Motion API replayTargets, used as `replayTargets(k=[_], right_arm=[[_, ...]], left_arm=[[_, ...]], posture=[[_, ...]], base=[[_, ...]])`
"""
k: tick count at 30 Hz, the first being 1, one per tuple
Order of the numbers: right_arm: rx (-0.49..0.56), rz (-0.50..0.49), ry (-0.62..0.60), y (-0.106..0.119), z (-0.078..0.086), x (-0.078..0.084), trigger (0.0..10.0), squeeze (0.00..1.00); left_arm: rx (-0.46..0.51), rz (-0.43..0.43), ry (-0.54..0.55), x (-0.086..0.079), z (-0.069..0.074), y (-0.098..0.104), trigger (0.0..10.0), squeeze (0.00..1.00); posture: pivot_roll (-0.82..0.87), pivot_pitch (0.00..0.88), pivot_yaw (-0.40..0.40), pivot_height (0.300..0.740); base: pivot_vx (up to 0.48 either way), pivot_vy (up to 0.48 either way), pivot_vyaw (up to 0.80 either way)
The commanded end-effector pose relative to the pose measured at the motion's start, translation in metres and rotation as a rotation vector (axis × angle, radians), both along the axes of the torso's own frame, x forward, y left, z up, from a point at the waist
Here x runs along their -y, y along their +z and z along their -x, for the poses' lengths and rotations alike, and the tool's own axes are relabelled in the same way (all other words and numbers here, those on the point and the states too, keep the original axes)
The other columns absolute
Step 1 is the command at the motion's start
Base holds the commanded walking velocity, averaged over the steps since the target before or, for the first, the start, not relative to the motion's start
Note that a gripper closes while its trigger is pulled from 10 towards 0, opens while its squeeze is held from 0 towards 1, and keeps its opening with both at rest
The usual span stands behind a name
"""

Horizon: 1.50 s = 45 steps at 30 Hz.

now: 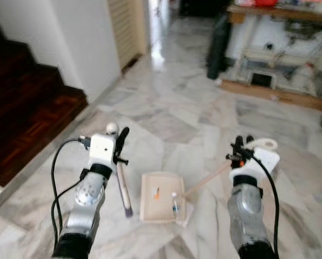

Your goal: Sweep floor

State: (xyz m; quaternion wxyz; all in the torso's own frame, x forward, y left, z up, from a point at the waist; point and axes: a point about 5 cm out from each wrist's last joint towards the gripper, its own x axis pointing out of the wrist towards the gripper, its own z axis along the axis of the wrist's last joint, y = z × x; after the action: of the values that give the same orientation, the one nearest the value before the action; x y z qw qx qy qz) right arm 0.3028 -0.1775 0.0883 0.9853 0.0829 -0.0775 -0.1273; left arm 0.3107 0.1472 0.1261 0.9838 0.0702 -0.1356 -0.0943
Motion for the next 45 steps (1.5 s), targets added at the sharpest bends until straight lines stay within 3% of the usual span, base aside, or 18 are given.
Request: replayTargets(k=[1, 24, 45], right_arm=[[0.081, -0.004, 0.021, 0.0192, -0.0064, -0.0061, 10.0, 0.0], [0.06, -0.011, 0.045, 0.0175, -0.0061, -0.0095, 10.0, 0.0], [0.045, -0.038, 0.072, 0.0157, -0.008, -0.0113, 10.0, 0.0]], left_arm=[[0.027, -0.02, 0.012, -0.0046, -0.0014, 0.0067, 10.0, 0.0], [0.008, -0.023, 0.025, -0.0063, 0.0022, 0.0023, 10.0, 0.0], [-0.003, -0.017, 0.014, -0.0034, 0.0023, 0.0006, 10.0, 0.0]], posture=[[0.03, 0.0, -0.022, 0.74], [0.02, 0.0, -0.024, 0.74], [0.02, 0.0, -0.018, 0.74]], base=[[0.0, 0.0, 0.8], [0.0, 0.0, 0.8], [0.0, 0.011, 0.0]])
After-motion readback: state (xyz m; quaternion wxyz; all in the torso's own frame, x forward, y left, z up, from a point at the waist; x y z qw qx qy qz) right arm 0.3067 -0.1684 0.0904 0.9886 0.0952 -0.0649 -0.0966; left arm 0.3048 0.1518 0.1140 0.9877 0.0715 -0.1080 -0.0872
